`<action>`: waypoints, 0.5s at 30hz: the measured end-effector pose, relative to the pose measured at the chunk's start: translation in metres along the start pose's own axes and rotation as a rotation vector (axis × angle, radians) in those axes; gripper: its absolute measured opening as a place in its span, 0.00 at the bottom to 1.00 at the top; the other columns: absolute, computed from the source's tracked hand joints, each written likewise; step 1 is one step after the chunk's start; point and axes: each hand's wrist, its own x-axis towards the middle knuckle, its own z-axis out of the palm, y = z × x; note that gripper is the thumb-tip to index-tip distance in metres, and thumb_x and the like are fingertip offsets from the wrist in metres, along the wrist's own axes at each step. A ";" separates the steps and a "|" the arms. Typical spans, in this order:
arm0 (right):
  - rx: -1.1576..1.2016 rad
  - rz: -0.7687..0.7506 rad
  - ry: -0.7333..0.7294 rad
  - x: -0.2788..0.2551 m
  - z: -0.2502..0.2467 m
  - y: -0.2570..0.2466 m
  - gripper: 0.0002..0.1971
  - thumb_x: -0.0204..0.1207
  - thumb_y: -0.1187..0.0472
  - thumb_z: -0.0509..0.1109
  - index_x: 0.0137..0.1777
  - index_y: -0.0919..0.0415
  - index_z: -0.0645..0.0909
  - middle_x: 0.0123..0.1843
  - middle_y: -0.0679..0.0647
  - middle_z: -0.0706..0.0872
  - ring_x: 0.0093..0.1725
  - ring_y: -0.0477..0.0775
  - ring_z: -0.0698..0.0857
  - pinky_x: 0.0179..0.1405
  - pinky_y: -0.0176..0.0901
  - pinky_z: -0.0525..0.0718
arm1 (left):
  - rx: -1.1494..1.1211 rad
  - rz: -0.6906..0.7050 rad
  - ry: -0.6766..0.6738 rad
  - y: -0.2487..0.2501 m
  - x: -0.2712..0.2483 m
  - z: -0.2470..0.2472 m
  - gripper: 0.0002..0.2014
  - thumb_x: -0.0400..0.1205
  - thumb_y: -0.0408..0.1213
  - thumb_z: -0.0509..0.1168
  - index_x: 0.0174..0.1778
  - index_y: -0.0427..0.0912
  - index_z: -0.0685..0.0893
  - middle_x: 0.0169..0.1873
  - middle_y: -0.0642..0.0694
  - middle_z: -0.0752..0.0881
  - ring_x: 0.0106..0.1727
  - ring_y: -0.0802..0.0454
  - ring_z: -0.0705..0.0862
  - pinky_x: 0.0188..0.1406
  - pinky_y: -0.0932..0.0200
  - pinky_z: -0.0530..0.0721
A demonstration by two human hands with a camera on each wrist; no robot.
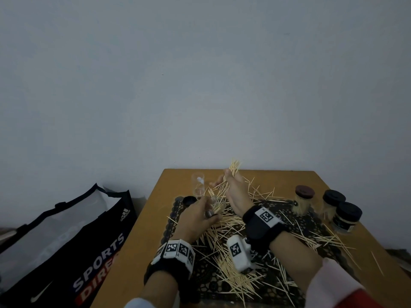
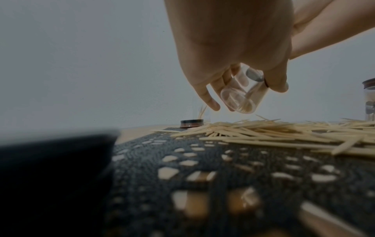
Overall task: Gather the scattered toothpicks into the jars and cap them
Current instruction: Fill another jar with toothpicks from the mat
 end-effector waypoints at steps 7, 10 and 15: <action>-0.196 -0.050 0.017 -0.007 0.005 0.014 0.12 0.88 0.54 0.55 0.53 0.61 0.75 0.39 0.54 0.83 0.56 0.66 0.85 0.70 0.58 0.72 | -0.079 0.018 0.050 0.000 0.000 0.000 0.35 0.76 0.69 0.61 0.73 0.52 0.68 0.45 0.56 0.83 0.42 0.58 0.83 0.44 0.53 0.86; -0.220 -0.047 -0.015 -0.013 0.007 0.014 0.12 0.88 0.55 0.55 0.52 0.61 0.75 0.40 0.52 0.87 0.58 0.58 0.86 0.66 0.50 0.71 | -0.081 0.034 0.046 0.003 -0.001 -0.002 0.33 0.78 0.63 0.65 0.75 0.51 0.68 0.48 0.56 0.83 0.45 0.59 0.83 0.47 0.55 0.85; -0.216 -0.068 0.012 -0.017 0.010 0.015 0.12 0.88 0.55 0.54 0.55 0.63 0.75 0.45 0.55 0.86 0.54 0.45 0.86 0.61 0.46 0.72 | -0.078 0.031 0.069 0.002 -0.001 -0.001 0.34 0.77 0.66 0.64 0.77 0.57 0.66 0.50 0.56 0.84 0.49 0.57 0.85 0.48 0.54 0.85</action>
